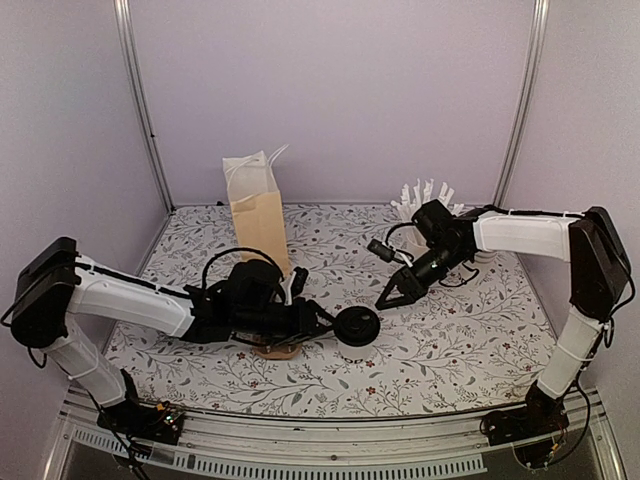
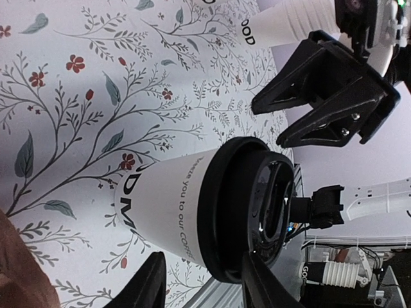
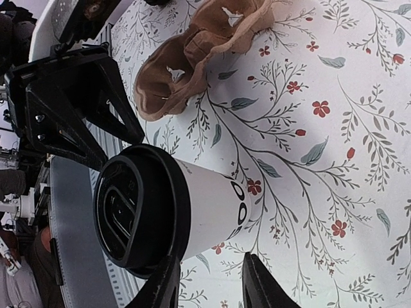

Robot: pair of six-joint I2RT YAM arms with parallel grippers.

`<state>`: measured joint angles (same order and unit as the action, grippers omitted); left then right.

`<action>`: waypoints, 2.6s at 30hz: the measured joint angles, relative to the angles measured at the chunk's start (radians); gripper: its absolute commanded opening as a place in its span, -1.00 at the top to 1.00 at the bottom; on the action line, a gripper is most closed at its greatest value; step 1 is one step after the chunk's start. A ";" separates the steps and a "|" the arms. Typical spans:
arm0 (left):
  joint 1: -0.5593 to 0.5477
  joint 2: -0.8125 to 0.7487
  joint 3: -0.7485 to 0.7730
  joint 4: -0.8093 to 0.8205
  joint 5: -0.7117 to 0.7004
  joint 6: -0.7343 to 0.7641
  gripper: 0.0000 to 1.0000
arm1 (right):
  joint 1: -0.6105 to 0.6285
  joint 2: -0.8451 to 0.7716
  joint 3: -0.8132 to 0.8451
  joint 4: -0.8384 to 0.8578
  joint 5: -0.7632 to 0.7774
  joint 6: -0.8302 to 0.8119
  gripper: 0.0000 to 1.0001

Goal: Pack the takeout coffee

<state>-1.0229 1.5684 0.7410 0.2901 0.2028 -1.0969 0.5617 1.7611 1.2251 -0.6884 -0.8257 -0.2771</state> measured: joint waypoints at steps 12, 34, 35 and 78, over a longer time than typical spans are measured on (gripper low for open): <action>0.000 0.011 0.000 0.013 0.011 -0.004 0.17 | -0.002 0.037 0.000 -0.027 -0.080 -0.015 0.15; 0.001 0.057 -0.002 0.053 0.036 -0.029 0.23 | -0.014 0.077 -0.011 -0.037 -0.132 -0.020 0.26; 0.002 0.061 -0.002 0.058 0.040 -0.033 0.24 | -0.016 0.080 -0.016 -0.032 -0.131 -0.011 0.29; -0.077 0.036 0.192 -0.192 -0.093 0.146 -0.24 | -0.012 -0.080 0.004 -0.060 0.023 -0.016 -0.13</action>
<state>-1.1000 1.6043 0.9329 0.0986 0.1097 -0.9512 0.5499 1.6814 1.2289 -0.7479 -0.8032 -0.2932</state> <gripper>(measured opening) 0.615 0.515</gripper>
